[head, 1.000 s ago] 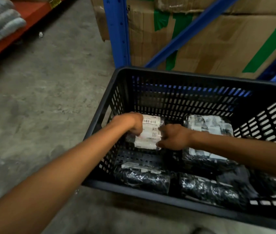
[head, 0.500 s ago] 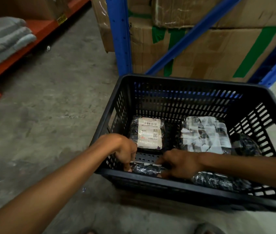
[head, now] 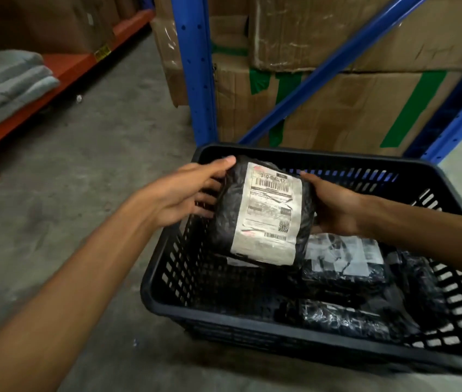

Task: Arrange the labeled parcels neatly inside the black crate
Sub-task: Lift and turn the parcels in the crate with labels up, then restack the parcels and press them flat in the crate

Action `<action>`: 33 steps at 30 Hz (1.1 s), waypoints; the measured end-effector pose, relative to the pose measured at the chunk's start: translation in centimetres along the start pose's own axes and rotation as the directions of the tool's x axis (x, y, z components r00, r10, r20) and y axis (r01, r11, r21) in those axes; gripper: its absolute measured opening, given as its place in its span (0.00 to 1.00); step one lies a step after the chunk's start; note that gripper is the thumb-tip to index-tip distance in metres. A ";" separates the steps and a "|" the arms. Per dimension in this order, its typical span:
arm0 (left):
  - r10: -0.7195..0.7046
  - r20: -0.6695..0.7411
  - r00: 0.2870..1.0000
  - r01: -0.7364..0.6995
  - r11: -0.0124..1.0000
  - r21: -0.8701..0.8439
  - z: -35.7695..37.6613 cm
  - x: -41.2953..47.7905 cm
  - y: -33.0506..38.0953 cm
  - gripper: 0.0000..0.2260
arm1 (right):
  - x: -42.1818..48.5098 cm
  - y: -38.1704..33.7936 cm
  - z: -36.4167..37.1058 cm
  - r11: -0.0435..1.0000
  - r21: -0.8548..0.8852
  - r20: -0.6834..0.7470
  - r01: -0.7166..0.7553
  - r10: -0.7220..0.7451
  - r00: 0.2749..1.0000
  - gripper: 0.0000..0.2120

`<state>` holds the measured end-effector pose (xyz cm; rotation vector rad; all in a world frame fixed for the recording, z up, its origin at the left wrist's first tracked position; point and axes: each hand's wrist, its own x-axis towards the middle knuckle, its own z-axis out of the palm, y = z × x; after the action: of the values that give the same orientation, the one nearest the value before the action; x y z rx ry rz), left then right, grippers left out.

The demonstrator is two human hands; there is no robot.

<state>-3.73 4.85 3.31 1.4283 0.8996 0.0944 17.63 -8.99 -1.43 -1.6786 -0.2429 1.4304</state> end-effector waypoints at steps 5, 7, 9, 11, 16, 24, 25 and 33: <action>-0.091 -0.148 0.985 0.110 0.986 0.128 3.0 3.1 -4.5 0.22 | 1.1 2.0 0.3 0.995 -0.089 -0.104 -0.038 0.029 0.994 0.25; -0.165 -0.149 0.975 0.185 0.974 0.132 3.5 4.6 -6.3 0.32 | 1.6 3.4 0.8 0.984 -0.178 -0.085 -0.011 -0.005 0.996 0.20; -0.212 -0.177 0.961 0.239 0.959 0.151 3.8 5.5 -7.1 0.30 | 2.1 4.8 1.7 0.976 -0.218 -0.059 0.020 -0.033 0.998 0.17; -0.206 -0.221 0.953 0.249 0.950 0.190 4.1 5.9 -7.4 0.24 | 2.9 5.7 2.5 0.966 -0.256 -0.062 0.044 -0.062 0.996 0.18; -0.182 -0.300 0.936 0.285 0.893 0.348 3.9 8.0 -6.9 0.21 | 5.7 5.6 3.8 0.957 -0.270 -0.111 0.108 -0.142 0.984 0.14; 0.049 -0.380 0.924 0.280 0.590 0.757 4.9 10.8 -7.9 0.13 | 11.2 5.1 4.3 0.825 -0.562 -0.210 0.059 -0.211 0.955 0.30; 0.064 -0.374 0.925 0.273 0.571 0.774 5.1 10.9 -8.0 0.14 | 11.5 5.3 4.4 0.810 -0.583 -0.222 0.056 -0.225 0.949 0.31; 0.162 -0.339 0.927 0.235 0.452 0.860 7.2 10.7 -6.1 0.23 | 8.9 2.5 0.9 0.449 -0.881 0.007 0.150 -0.304 0.953 0.25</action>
<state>4.97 3.80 -7.95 2.4631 1.4183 -0.1953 18.73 -4.24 -9.39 -2.4306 -1.2654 0.9605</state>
